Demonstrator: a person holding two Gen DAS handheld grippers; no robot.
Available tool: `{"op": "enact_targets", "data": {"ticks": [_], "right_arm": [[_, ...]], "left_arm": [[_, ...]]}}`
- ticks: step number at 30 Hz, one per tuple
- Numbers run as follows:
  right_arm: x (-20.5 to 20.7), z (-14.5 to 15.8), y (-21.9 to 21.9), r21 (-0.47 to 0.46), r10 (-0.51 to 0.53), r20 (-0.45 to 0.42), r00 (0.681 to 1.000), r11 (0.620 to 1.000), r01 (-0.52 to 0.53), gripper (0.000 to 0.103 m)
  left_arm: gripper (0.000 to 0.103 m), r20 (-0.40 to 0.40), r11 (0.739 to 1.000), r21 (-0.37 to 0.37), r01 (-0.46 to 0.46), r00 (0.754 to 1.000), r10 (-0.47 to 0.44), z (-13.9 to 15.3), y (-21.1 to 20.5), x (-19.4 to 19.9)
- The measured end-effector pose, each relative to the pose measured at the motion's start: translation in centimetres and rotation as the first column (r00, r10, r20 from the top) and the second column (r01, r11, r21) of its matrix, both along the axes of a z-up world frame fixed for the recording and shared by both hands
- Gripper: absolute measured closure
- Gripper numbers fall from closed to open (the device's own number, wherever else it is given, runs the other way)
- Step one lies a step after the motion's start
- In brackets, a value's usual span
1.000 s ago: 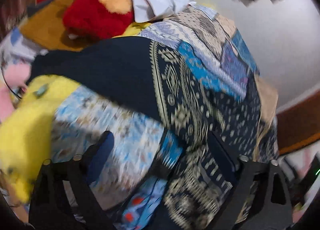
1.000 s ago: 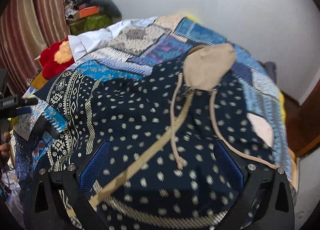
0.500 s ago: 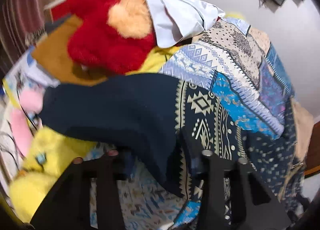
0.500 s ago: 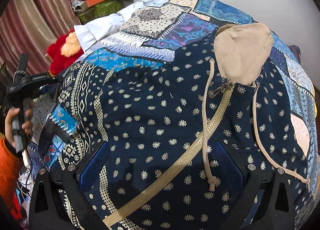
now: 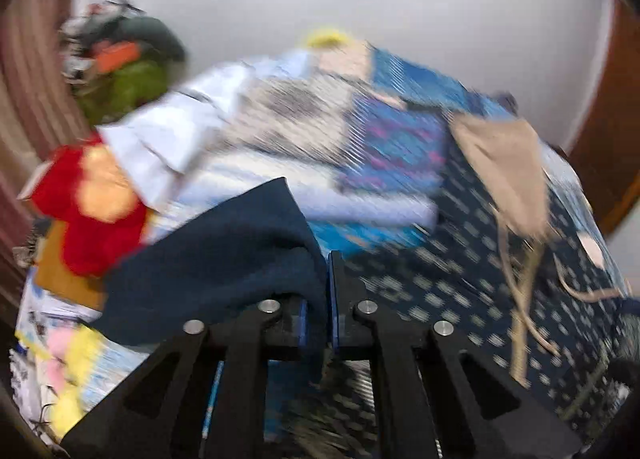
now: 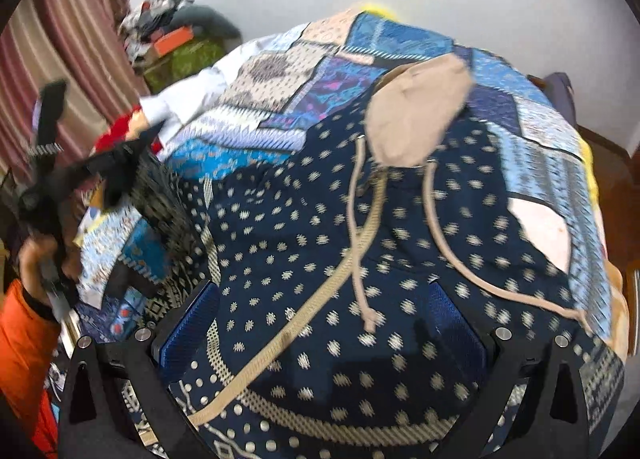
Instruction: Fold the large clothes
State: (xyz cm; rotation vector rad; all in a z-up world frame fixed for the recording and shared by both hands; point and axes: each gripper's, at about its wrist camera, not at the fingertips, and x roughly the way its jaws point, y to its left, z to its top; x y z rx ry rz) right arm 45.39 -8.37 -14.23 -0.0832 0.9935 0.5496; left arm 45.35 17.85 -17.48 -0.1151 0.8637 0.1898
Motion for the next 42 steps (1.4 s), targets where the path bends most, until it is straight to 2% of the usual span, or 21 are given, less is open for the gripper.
{"op": "enact_targets", "data": {"ticks": [1, 2, 3, 5, 8, 10, 11, 12, 15, 19, 21, 25, 28, 30, 31, 33, 36, 37, 38, 41, 42], "right_arm": [[-0.4, 0.6, -0.7, 0.009, -0.012, 0.007, 1.0, 1.0, 0.012, 0.0], [-0.8, 1.1, -1.4, 0.015, -0.02, 0.014, 1.0, 1.0, 0.02, 0.0], [-1.1, 1.5, -1.9, 0.017, -0.026, 0.019, 0.999, 1.0, 0.026, 0.0], [-1.9, 2.3, -3.1, 0.018, -0.042, 0.029, 0.999, 0.999, 0.042, 0.0], [-2.9, 3.2, -5.1, 0.023, -0.06, 0.027, 0.998, 0.998, 0.06, 0.0], [-3.5, 3.5, -6.3, 0.028, -0.071, 0.025, 0.997, 0.997, 0.07, 0.0], [-3.8, 3.6, -6.8, 0.028, -0.077, 0.027, 0.997, 0.997, 0.077, 0.0], [-4.1, 3.6, -7.2, 0.027, -0.082, 0.029, 0.996, 0.996, 0.082, 0.0], [-4.4, 3.3, -7.8, 0.03, -0.089, 0.025, 0.996, 0.996, 0.088, 0.0], [-4.2, 2.2, -7.5, 0.06, -0.095, -0.015, 0.995, 0.994, 0.096, 0.0], [-3.9, 1.6, -7.0, 0.072, -0.093, -0.033, 0.995, 0.993, 0.095, 0.0], [-3.4, 0.3, -5.6, 0.078, -0.08, -0.058, 0.995, 0.993, 0.084, 0.0], [-3.0, -0.2, -4.6, 0.068, -0.068, -0.062, 0.996, 0.995, 0.072, 0.0], [-2.8, -0.5, -4.3, 0.06, -0.066, -0.056, 0.996, 0.996, 0.07, 0.0], [-2.7, -0.7, -4.1, 0.053, -0.066, -0.054, 0.996, 0.996, 0.069, 0.0], [-2.4, -1.1, -4.1, 0.045, -0.071, -0.058, 0.996, 0.996, 0.074, 0.0], [-1.9, -1.6, -4.5, 0.04, -0.085, -0.077, 0.993, 0.995, 0.089, 0.0], [-1.8, -1.8, -4.7, 0.04, -0.094, -0.081, 0.992, 0.994, 0.097, 0.0], [-1.7, -1.8, -4.9, 0.041, -0.102, -0.084, 0.991, 0.994, 0.106, 0.0], [-1.8, -1.8, -5.9, 0.041, -0.124, -0.083, 0.989, 0.991, 0.127, 0.0], [-1.8, -1.8, -6.2, 0.042, -0.129, -0.081, 0.988, 0.99, 0.133, 0.0]], "left_arm": [[0.092, -0.04, 1.0, -0.013, 0.01, 0.999, -0.011, -1.2, -0.9, 0.4], [0.084, -0.085, 0.999, -0.028, 0.018, 0.996, -0.02, -2.7, -1.5, 0.9], [0.069, -0.125, 0.999, -0.039, 0.023, 0.992, -0.028, -4.1, -2.0, 1.0], [0.051, -0.216, 0.997, -0.065, 0.03, 0.976, -0.044, -6.8, -2.3, 1.1], [0.049, -0.284, 0.996, -0.083, 0.03, 0.958, -0.052, -9.0, -2.9, -0.2], [0.047, -0.285, 0.993, -0.116, 0.028, 0.957, -0.06, -9.2, -2.3, -1.6], [0.042, -0.282, 0.99, -0.138, 0.021, 0.958, -0.059, -9.0, -1.7, -2.4], [0.037, -0.274, 0.985, -0.174, 0.004, 0.96, -0.052, -8.6, -0.8, -3.4], [0.031, -0.234, 0.97, -0.238, -0.055, 0.972, -0.003, -6.8, 2.5, -5.8], [0.022, -0.186, 0.953, -0.258, -0.157, 0.976, 0.111, -4.5, 8.0, -8.3], [0.022, -0.178, 0.936, -0.27, -0.227, 0.967, 0.183, -4.3, 10.6, -9.1], [0.022, -0.222, 0.876, -0.313, -0.366, 0.925, 0.307, -6.1, 16.5, -9.4], [0.022, -0.216, 0.833, -0.377, -0.405, 0.913, 0.346, -7.3, 18.8, -8.8], [0.022, -0.198, 0.833, -0.372, -0.409, 0.912, 0.359, -7.3, 18.9, -7.9], [0.022, -0.188, 0.845, -0.354, -0.401, 0.916, 0.355, -7.3, 18.8, -7.1], [0.03, -0.183, 0.861, -0.298, -0.411, 0.91, 0.371, -7.7, 18.7, -5.6], [0.057, -0.171, 0.885, -0.201, -0.42, 0.905, 0.391, -7.5, 18.3, -4.2], [0.073, -0.156, 0.9, -0.144, -0.412, 0.907, 0.391, -7.0, 18.0, -3.8], [0.093, -0.145, 0.915, -0.071, -0.397, 0.912, 0.385, -6.3, 17.1, -3.2], [0.095, -0.098, 0.937, 0.069, -0.342, 0.932, 0.348, -3.7, 14.8, -2.2], [0.095, -0.058, 0.946, 0.109, -0.304, 0.948, 0.312, -2.0, 13.2, -1.7]]}}
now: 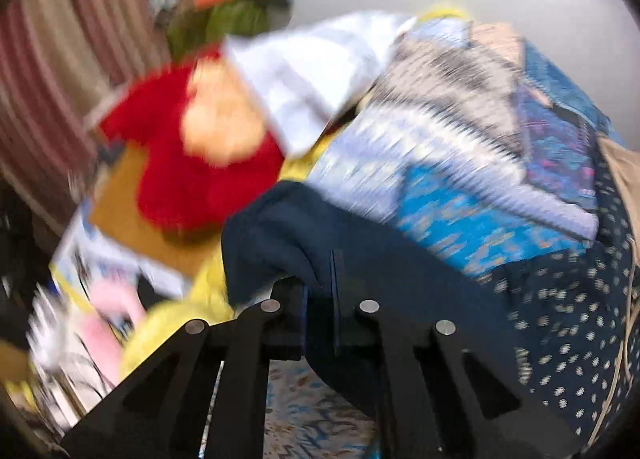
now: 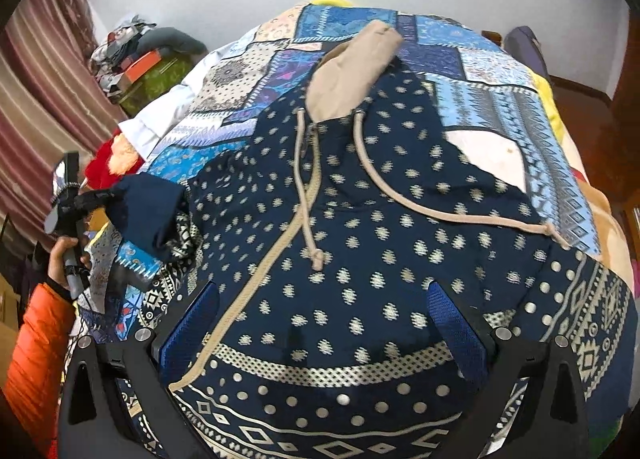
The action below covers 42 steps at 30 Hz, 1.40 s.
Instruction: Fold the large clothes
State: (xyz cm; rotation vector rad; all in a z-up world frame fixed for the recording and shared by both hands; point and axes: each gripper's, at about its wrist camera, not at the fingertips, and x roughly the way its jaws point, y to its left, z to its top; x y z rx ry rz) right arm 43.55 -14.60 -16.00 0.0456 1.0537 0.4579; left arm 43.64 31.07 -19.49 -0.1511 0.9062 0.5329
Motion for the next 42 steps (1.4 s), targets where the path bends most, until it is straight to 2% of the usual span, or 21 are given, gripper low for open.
{"op": "enact_targets", "data": {"ticks": [3, 6, 8, 10, 11, 13, 15, 17, 20, 23, 26, 28, 29, 30, 31, 32, 33, 36, 37, 40, 42], "right_arm": [[-0.3, 0.5, -1.1, 0.01, -0.021, 0.013, 1.0, 1.0, 0.021, 0.0], [-0.7, 1.3, -2.3, 0.033, -0.043, 0.025, 0.999, 0.999, 0.043, 0.0], [-1.2, 1.9, -3.2, 0.053, -0.059, 0.036, 0.998, 0.997, 0.057, 0.0], [-1.7, 2.7, -4.3, 0.071, -0.073, 0.052, 0.996, 0.995, 0.069, 0.0], [-2.1, 3.2, -5.0, 0.078, -0.082, 0.065, 0.995, 0.994, 0.077, 0.0], [-2.6, 4.0, -6.2, 0.085, -0.097, 0.084, 0.992, 0.992, 0.09, 0.0], [-3.1, 4.6, -7.6, 0.088, -0.113, 0.098, 0.989, 0.991, 0.105, 0.0], [-3.7, 5.0, -9.2, 0.086, -0.128, 0.106, 0.986, 0.989, 0.12, 0.0], [-4.3, 5.2, -11.3, 0.07, -0.155, 0.111, 0.982, 0.987, 0.148, 0.0], [-4.7, 4.9, -13.1, 0.056, -0.177, 0.098, 0.979, 0.983, 0.172, 0.0], [-4.9, 4.2, -14.4, 0.044, -0.194, 0.074, 0.978, 0.981, 0.191, 0.0], [-4.8, 3.6, -14.6, 0.035, -0.197, 0.057, 0.979, 0.98, 0.195, 0.0], [-4.6, 3.3, -14.6, 0.033, -0.195, 0.047, 0.98, 0.981, 0.193, 0.0], [-4.5, 3.1, -14.4, 0.033, -0.192, 0.04, 0.981, 0.981, 0.191, 0.0], [-4.3, 2.8, -14.1, 0.034, -0.186, 0.029, 0.982, 0.982, 0.185, 0.0], [-4.1, 2.5, -13.7, 0.035, -0.181, 0.023, 0.983, 0.983, 0.18, 0.0], [-3.9, 2.3, -13.2, 0.037, -0.172, 0.018, 0.985, 0.985, 0.171, 0.0], [-2.9, 1.8, -11.3, 0.046, -0.134, 0.013, 0.991, 0.99, 0.133, 0.0], [-2.5, 1.6, -10.5, 0.047, -0.12, 0.012, 0.993, 0.992, 0.119, 0.0], [-1.0, 0.8, -8.2, 0.029, -0.091, -0.004, 0.996, 0.995, 0.091, 0.0], [-0.1, 0.3, -6.5, 0.011, -0.064, -0.011, 0.998, 0.998, 0.064, 0.0]], "left_arm": [[0.095, 0.075, 0.986, 0.115, 0.121, 0.989, -0.13, 5.0, -5.0, 0.7], [0.095, 0.154, 0.959, 0.168, 0.227, 0.955, -0.253, 9.9, -10.4, 1.0], [0.095, 0.214, 0.932, 0.181, 0.314, 0.912, -0.349, 13.3, -15.0, 1.1], [0.095, 0.245, 0.903, 0.18, 0.39, 0.872, -0.425, 15.3, -18.8, 1.4], [0.095, 0.255, 0.881, 0.18, 0.437, 0.845, -0.471, 16.2, -21.3, 1.5], [0.095, 0.253, 0.846, 0.191, 0.498, 0.808, -0.533, 16.6, -25.0, 1.8], [0.095, 0.224, 0.804, 0.198, 0.561, 0.772, -0.595, 15.7, -28.9, 2.2], [0.095, 0.176, 0.756, 0.171, 0.632, 0.735, -0.654, 13.6, -32.2, 2.6], [0.095, 0.103, 0.68, 0.058, 0.731, 0.673, -0.732, 9.3, -36.2, 2.6], [0.095, 0.014, 0.62, -0.047, 0.783, 0.621, -0.783, 4.6, -39.2, 1.9], [0.095, -0.059, 0.576, -0.122, 0.808, 0.574, -0.817, 0.7, -41.1, 0.6], [0.088, -0.11, 0.567, -0.151, 0.81, 0.556, -0.824, -1.1, -42.2, -0.6], [0.078, -0.135, 0.564, -0.167, 0.809, 0.547, -0.826, -1.7, -42.2, -1.0], [0.063, -0.144, 0.564, -0.177, 0.807, 0.545, -0.826, -1.7, -42.1, -1.3], [0.055, -0.14, 0.563, -0.184, 0.805, 0.546, -0.826, -1.7, -41.9, -1.6], [0.042, -0.122, 0.562, -0.186, 0.806, 0.549, -0.827, -1.2, -41.4, -2.0], [0.038, -0.106, 0.564, -0.18, 0.806, 0.554, -0.826, -0.7, -40.9, -2.4], [0.024, -0.049, 0.595, -0.152, 0.789, 0.595, -0.802, 1.8, -37.8, -3.2], [0.022, -0.034, 0.607, -0.152, 0.78, 0.61, -0.792, 2.5, -36.6, -3.2], [0.015, 0.006, 0.671, -0.141, 0.728, 0.678, -0.735, 4.0, -31.7, -3.8], [0.014, -0.01, 0.715, -0.112, 0.69, 0.719, -0.695, 3.8, -28.7, -3.3]]}}
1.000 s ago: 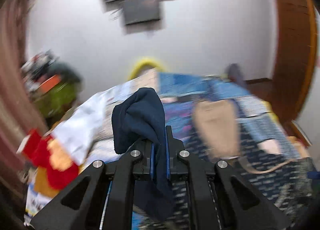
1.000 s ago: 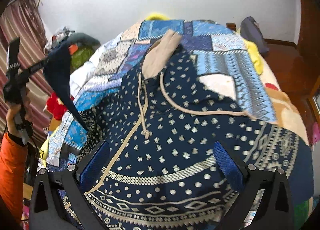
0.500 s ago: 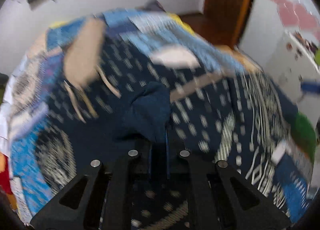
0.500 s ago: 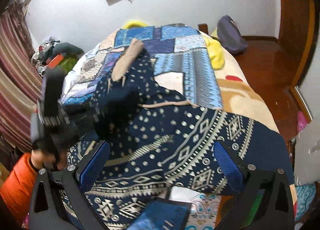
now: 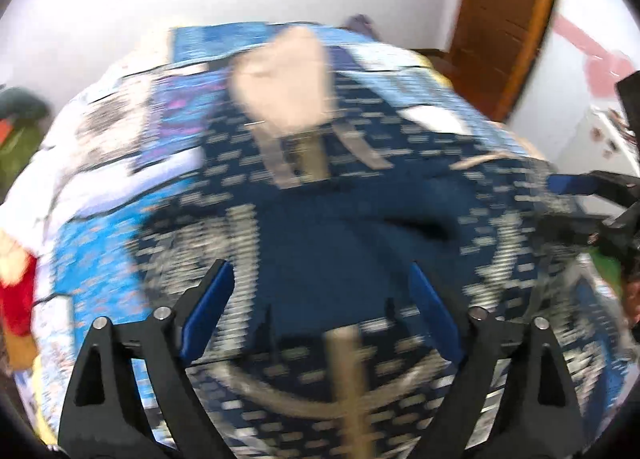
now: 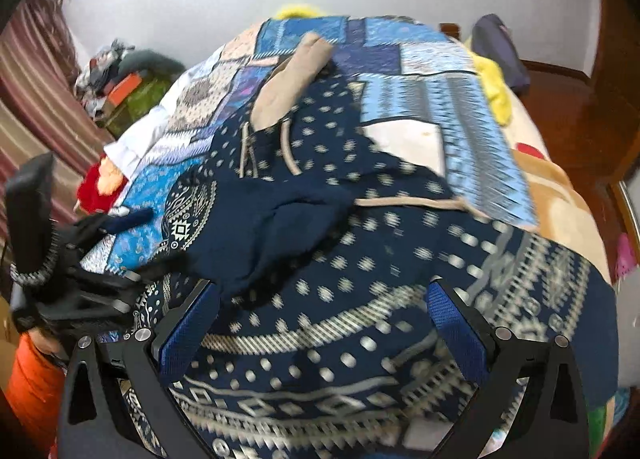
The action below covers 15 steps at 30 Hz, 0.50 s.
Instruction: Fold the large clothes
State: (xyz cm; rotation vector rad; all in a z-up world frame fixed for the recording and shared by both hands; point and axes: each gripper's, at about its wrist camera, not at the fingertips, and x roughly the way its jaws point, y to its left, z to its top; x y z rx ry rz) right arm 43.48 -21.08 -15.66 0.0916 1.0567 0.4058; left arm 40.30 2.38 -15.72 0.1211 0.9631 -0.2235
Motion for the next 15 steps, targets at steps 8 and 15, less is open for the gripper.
{"op": "enact_targets", "data": {"ticks": [8, 15], "right_arm": [[4.2, -1.5, 8.3, -0.166, 0.145, 0.043, 0.989, 0.977, -0.136, 0.0], [7.4, -7.3, 12.0, -0.414, 0.181, -0.024, 0.983, 0.894, -0.174, 0.0]], "left_arm": [[0.014, -0.188, 0.956, 0.081, -0.281, 0.938, 0.292, -8.7, 11.2, 2.0], [0.009, -0.249, 0.947, 0.002, -0.321, 0.917, 0.311, -12.7, 12.4, 1.7]]}}
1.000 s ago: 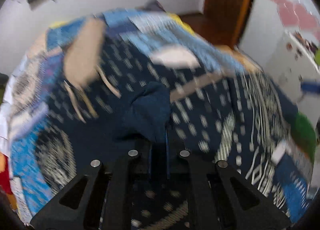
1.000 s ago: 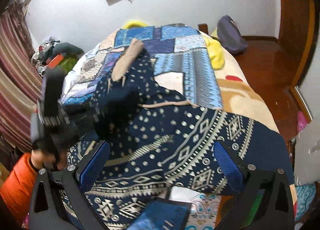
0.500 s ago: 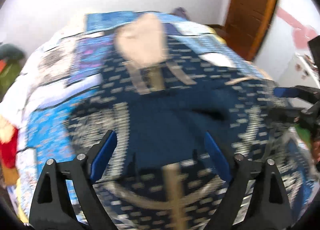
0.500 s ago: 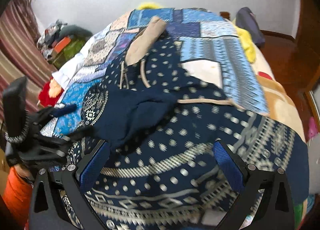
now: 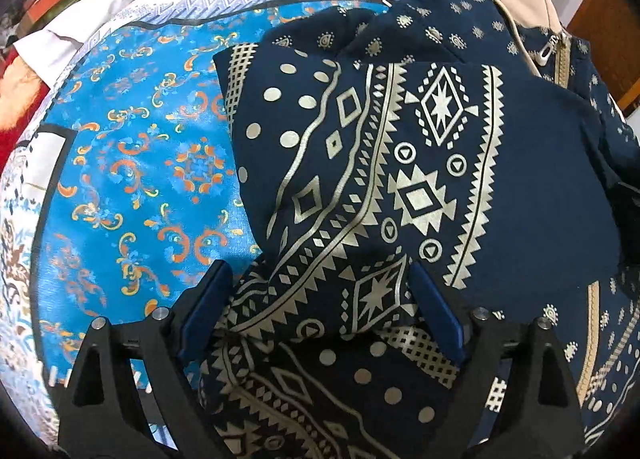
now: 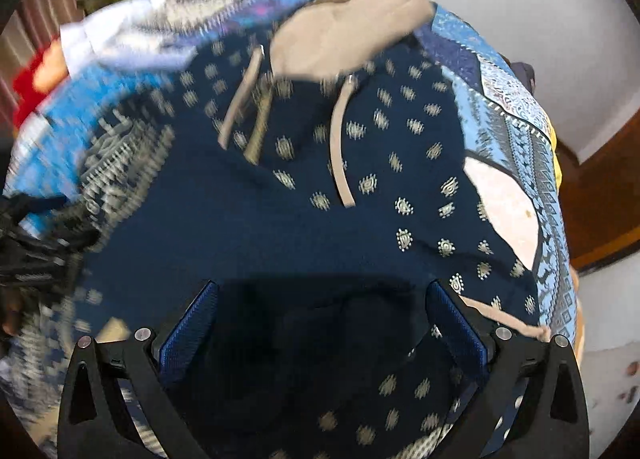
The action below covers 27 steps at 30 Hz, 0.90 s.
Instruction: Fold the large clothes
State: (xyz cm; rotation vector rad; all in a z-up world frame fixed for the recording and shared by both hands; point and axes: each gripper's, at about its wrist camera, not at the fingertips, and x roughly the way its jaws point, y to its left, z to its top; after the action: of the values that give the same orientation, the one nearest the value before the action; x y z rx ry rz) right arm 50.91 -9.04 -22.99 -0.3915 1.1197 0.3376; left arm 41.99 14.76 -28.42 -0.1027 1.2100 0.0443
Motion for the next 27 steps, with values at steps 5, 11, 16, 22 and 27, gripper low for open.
{"op": "enact_targets", "data": {"ticks": [5, 11, 16, 22, 27], "right_arm": [[0.3, 0.7, -2.8, 0.002, -0.081, 0.046, 0.996, 0.997, 0.081, 0.0], [-0.7, 1.4, -8.6, -0.095, -0.193, 0.136, 0.972, 0.974, 0.207, 0.001], [-2.5, 1.8, -13.8, -0.069, -0.262, 0.114, 0.958, 0.96, 0.271, 0.001], [-4.7, 4.2, -18.0, -0.039, -0.331, 0.138, 0.933, 0.94, 0.339, 0.001], [-6.3, 6.7, -18.8, 0.085, -0.338, 0.115, 0.934, 0.94, 0.33, 0.001]], "left_arm": [[0.006, -0.004, 0.999, -0.049, -0.003, 1.0, 0.003, -0.6, 1.3, -0.2], [0.001, 0.006, 1.0, 0.009, -0.006, 1.0, 0.006, -0.7, 1.1, -0.4], [0.0, -0.001, 1.0, 0.011, -0.005, 1.0, 0.005, -0.9, 1.0, 0.1], [0.0, -0.016, 0.997, 0.076, 0.013, 1.0, -0.011, -0.9, 0.9, 0.2], [0.002, -0.024, 0.979, 0.203, 0.034, 0.999, -0.029, 0.9, 0.1, -0.5]]}}
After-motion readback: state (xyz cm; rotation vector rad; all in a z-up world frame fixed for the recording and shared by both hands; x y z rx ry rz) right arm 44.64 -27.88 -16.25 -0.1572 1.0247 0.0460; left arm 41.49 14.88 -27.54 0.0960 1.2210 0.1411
